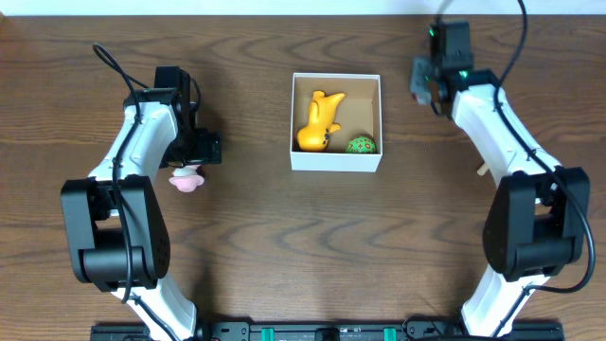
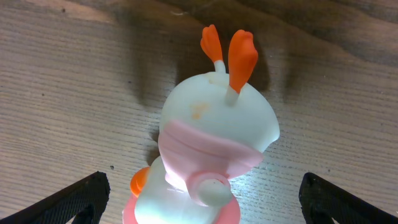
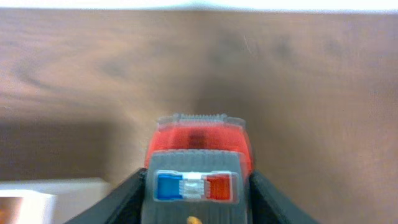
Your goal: Pack container
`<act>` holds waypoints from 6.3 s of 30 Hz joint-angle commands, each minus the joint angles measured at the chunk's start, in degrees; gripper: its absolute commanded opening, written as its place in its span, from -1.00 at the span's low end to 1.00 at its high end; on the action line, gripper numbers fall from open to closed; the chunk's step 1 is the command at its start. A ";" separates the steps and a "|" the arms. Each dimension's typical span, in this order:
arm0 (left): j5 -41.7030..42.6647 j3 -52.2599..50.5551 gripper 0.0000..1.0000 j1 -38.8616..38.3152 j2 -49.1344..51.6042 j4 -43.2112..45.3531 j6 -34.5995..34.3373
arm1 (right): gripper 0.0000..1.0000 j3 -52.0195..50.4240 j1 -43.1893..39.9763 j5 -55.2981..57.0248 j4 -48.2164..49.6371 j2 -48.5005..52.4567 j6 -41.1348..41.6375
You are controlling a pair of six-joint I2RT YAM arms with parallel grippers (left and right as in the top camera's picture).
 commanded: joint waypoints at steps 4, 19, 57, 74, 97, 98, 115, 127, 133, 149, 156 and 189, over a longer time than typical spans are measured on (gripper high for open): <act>-0.31 -0.24 0.96 0.13 0.42 -0.17 0.79 | -0.24 13.29 5.05 -0.20 -4.74 -1.57 -5.35; -0.31 -0.24 0.96 0.13 0.42 -0.17 0.79 | -0.23 19.93 16.00 -5.05 -11.58 -1.42 -3.45; -0.31 -0.24 0.96 0.15 0.42 -0.17 0.79 | -0.32 13.88 15.76 1.60 -24.65 8.17 4.87; -0.31 -0.24 0.96 0.15 0.42 -0.17 0.79 | -0.13 13.88 13.90 3.37 -19.96 9.75 4.85; -0.31 -0.24 0.96 0.15 0.42 -0.17 0.79 | 0.25 13.94 13.88 3.39 -16.50 9.70 4.81; -0.31 -0.24 0.96 0.15 0.42 -0.17 0.79 | 0.26 14.05 13.88 3.39 -16.28 9.68 4.79; -0.31 -0.24 0.96 0.15 0.42 -0.17 0.79 | -0.10 15.47 14.05 -5.97 -16.59 8.41 0.24; -0.31 -0.24 0.96 0.15 0.42 -0.17 0.79 | -0.61 15.41 14.08 -11.41 -18.21 6.75 -0.37; -0.31 -0.24 0.96 0.15 0.42 -0.17 0.79 | -0.85 15.39 14.08 -17.81 -19.21 6.75 -0.37; -0.31 -0.24 0.96 0.15 0.44 -0.17 0.79 | -0.97 15.23 16.31 -20.48 -24.61 8.26 -0.37; -0.31 -0.24 0.96 0.15 0.42 -0.17 0.79 | -0.98 15.21 16.22 -19.17 -27.26 9.90 -2.32; -0.31 -0.24 0.96 0.15 0.42 -0.17 0.79 | -0.97 15.82 15.30 -22.93 -25.29 11.45 -4.31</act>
